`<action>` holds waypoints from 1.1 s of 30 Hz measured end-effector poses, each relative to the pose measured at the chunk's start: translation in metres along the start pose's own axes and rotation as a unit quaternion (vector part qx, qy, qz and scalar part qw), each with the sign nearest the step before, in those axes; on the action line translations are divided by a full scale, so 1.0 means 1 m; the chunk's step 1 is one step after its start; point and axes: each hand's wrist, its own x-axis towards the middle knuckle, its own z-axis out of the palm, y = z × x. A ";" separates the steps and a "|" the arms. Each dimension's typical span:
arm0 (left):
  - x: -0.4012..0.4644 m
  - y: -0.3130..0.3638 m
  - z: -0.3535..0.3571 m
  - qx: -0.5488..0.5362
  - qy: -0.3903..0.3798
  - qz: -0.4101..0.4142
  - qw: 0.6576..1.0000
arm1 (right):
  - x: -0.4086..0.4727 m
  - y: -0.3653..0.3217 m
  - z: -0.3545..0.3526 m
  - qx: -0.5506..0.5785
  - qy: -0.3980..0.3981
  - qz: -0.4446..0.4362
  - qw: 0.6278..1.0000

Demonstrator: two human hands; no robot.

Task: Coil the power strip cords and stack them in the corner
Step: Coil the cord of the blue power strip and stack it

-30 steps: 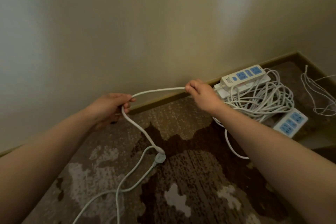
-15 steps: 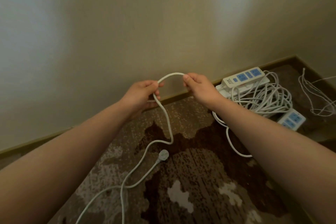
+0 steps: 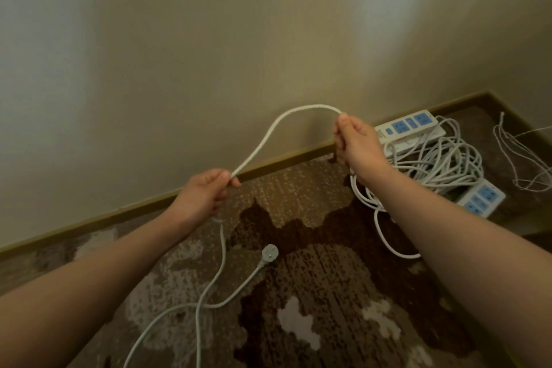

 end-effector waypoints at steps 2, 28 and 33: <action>0.001 0.004 0.009 0.052 -0.012 0.032 0.998 | -0.010 -0.001 0.014 0.017 -0.067 0.008 0.998; 0.036 -0.014 0.105 -0.052 -0.123 -0.072 0.988 | -0.019 0.021 0.014 0.145 -0.105 0.076 0.981; 0.031 -0.017 0.086 0.020 -0.161 -0.034 0.986 | -0.014 0.026 0.017 0.209 -0.069 0.092 0.971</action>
